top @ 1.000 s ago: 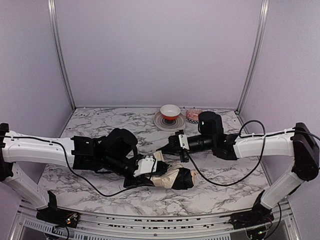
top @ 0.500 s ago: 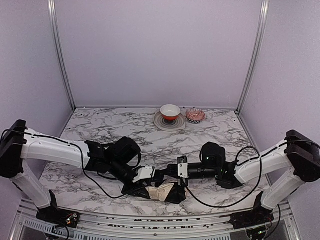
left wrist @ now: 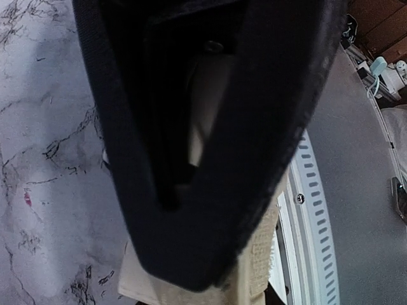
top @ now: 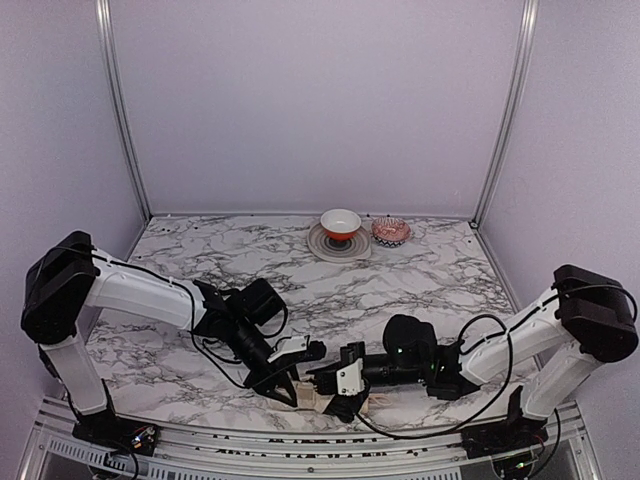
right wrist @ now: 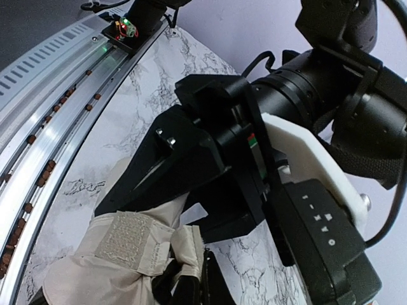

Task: Put away the umbrella

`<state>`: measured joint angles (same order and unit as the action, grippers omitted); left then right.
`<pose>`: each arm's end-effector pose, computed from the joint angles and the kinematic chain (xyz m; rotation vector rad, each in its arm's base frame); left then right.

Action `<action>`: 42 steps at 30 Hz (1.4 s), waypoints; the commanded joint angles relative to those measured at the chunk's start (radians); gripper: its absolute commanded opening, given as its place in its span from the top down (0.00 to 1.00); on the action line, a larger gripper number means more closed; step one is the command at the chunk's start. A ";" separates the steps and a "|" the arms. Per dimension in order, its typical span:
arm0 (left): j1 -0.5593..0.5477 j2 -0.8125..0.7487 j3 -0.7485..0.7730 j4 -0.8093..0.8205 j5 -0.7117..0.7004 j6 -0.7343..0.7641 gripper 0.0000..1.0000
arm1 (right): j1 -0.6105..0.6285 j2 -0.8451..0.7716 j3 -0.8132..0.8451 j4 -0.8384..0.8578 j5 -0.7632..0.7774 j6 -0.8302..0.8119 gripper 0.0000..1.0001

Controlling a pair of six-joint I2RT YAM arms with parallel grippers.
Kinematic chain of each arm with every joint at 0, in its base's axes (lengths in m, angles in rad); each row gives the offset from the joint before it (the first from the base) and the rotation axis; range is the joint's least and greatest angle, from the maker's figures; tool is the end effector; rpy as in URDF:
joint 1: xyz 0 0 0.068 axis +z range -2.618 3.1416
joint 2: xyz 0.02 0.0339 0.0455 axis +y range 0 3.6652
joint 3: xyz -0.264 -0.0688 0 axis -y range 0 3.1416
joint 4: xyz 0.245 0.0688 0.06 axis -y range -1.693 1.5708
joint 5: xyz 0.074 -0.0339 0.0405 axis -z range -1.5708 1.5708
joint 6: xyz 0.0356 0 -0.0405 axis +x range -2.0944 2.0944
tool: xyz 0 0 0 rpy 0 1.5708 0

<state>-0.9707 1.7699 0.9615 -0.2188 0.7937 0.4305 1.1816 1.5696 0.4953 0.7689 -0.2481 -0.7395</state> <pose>0.1688 -0.2916 0.1518 1.8847 1.7696 -1.2281 0.1030 0.2741 0.1580 -1.6511 0.9433 0.5348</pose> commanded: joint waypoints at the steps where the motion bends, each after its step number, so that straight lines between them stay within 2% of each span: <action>1: 0.063 0.104 0.051 0.046 -0.117 -0.110 1.00 | 0.084 0.031 0.089 0.133 -0.126 -0.036 1.00; 4: 0.067 0.124 0.052 0.056 -0.175 -0.125 1.00 | 0.105 0.075 0.117 0.094 -0.139 -0.077 0.99; 8: 0.069 0.089 0.040 0.064 -0.322 -0.139 1.00 | 0.114 0.116 0.132 -0.001 -0.153 -0.139 0.96; 13: 0.066 0.046 0.013 0.082 -0.345 -0.097 1.00 | 0.118 0.169 0.141 -0.041 -0.105 -0.209 0.92; 17: 0.040 0.025 -0.022 0.039 -0.325 -0.025 1.00 | 0.118 0.164 0.128 -0.044 -0.014 -0.233 0.93; 23: 0.030 -0.001 -0.053 0.045 -0.428 -0.041 1.00 | 0.118 0.087 0.085 -0.066 0.075 -0.232 0.94; 28: 0.028 -0.059 -0.087 0.140 -0.558 -0.103 1.00 | 0.088 -0.057 -0.005 0.055 0.128 -0.067 0.93; 32: 0.021 -0.090 -0.145 0.208 -0.519 -0.071 1.00 | -0.036 -0.206 -0.080 0.140 -0.011 0.194 0.88; 34: 0.018 -0.078 -0.149 0.192 -0.477 -0.036 1.00 | -0.135 -0.261 -0.052 0.047 -0.093 0.390 0.77; 36: 0.007 -0.064 -0.145 0.164 -0.485 -0.017 1.00 | -0.213 -0.289 0.037 -0.140 -0.093 0.526 0.73; 39: -0.040 -0.065 -0.165 0.161 -0.556 0.023 1.00 | -0.310 -0.290 0.188 -0.420 -0.029 0.656 0.66; 42: -0.093 -0.071 -0.191 0.163 -0.612 0.096 1.00 | -0.393 -0.275 0.269 -0.603 0.010 0.749 0.57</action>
<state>-0.9977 1.6848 0.8272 -0.0040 0.2646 0.4240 0.8711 1.2953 0.6613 0.4908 -0.2768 -0.2302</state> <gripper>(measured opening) 0.289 0.397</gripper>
